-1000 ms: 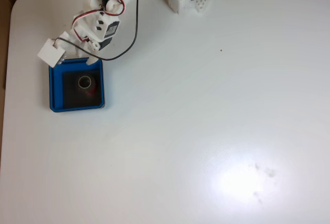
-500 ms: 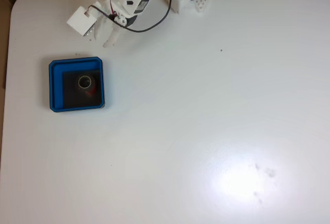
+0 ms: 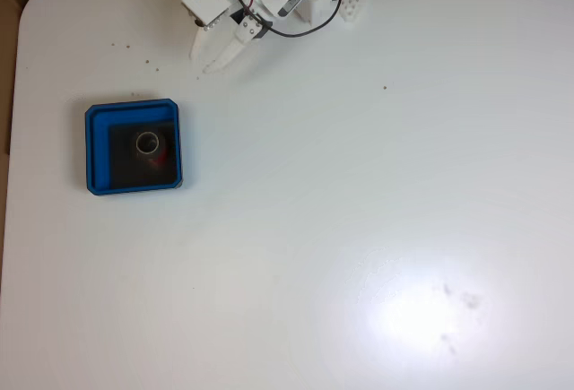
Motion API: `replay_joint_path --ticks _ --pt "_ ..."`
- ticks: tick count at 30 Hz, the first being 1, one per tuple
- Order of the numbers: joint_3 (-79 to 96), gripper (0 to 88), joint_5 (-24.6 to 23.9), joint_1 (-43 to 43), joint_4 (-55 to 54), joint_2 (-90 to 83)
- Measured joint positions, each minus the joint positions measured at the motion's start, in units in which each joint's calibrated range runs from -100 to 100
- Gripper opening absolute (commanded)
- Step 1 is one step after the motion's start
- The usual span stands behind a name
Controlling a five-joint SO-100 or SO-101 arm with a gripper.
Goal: Pick the red roll and drop it in the blue box
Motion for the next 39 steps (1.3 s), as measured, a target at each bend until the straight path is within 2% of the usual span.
replay_joint_path --ticks 6,14,18,30,39 --pt "10.04 11.2 0.0 -4.95 0.0 -11.26" --pt "13.54 8.8 0.0 -17.62 0.0 -13.04" --pt "13.54 0.5 0.08 -27.41 0.0 -13.04" --pt "13.54 0.7 0.17 -60.96 0.0 -13.04" --pt "13.54 0.7 0.17 -63.63 0.0 -13.04"
